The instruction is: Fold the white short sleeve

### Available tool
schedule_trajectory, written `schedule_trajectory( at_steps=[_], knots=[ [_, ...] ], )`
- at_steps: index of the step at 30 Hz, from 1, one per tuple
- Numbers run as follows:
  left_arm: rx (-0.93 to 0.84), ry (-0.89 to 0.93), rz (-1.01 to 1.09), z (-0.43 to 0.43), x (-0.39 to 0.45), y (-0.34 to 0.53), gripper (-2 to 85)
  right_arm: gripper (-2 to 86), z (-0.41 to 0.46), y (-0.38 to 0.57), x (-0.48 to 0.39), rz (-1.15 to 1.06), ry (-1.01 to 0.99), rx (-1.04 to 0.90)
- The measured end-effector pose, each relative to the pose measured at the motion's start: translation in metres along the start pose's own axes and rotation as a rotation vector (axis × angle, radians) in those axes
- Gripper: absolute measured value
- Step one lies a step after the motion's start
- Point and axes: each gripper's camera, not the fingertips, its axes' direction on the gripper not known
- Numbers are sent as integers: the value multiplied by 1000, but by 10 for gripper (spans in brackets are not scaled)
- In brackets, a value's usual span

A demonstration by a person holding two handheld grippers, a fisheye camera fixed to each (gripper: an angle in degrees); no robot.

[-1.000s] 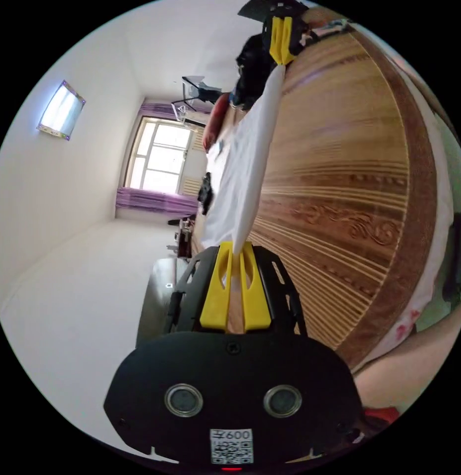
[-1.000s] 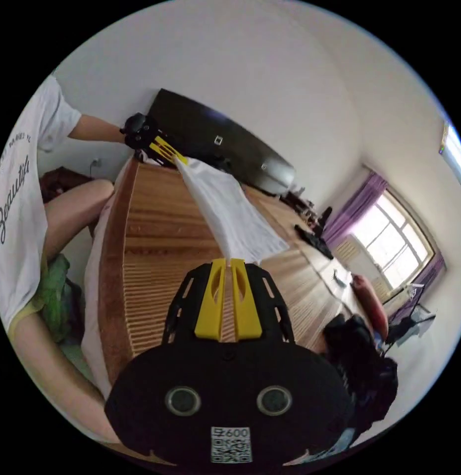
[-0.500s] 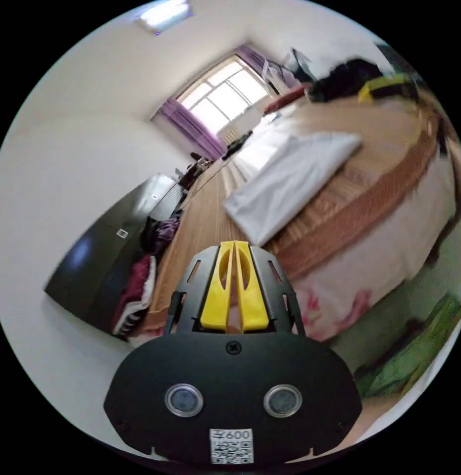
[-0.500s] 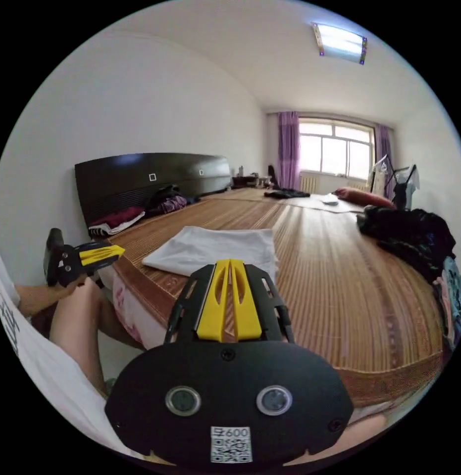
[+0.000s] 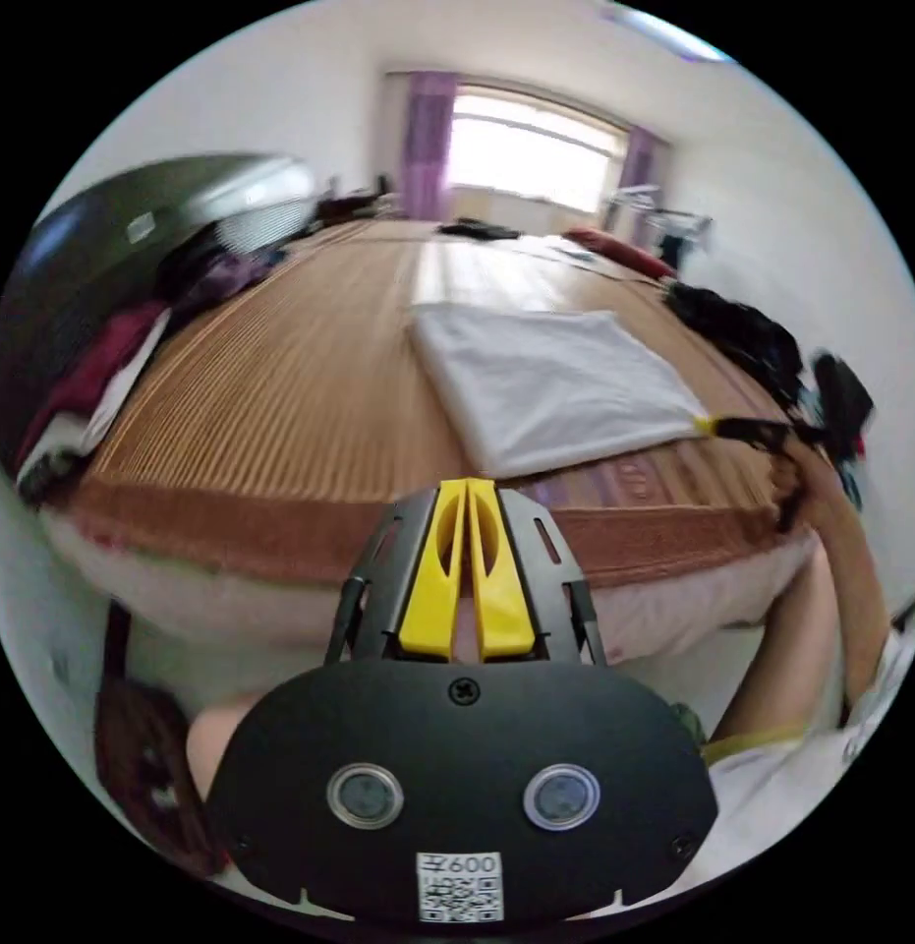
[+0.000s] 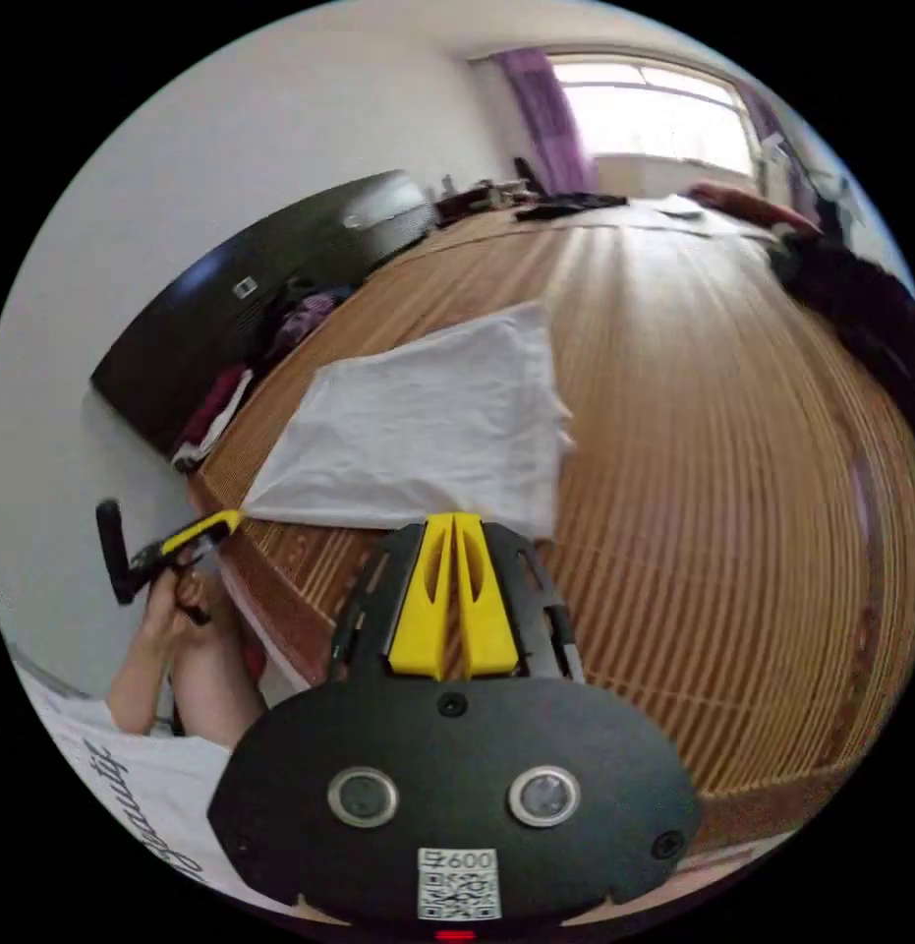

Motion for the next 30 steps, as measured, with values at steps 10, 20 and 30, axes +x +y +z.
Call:
schedule_trajectory(
  at_steps=[10,20,30],
  knots=[
    [-20,309,53,-35,118,-215,8,-9,52,-19,-62,-308,-1,-44],
    [53,208,-209,-125,30,-234,11,-9,1,17,76,-114,182,86],
    [72,736,-375,-121,72,-290,55,-8,3,103,-15,-560,47,74]
  ],
)
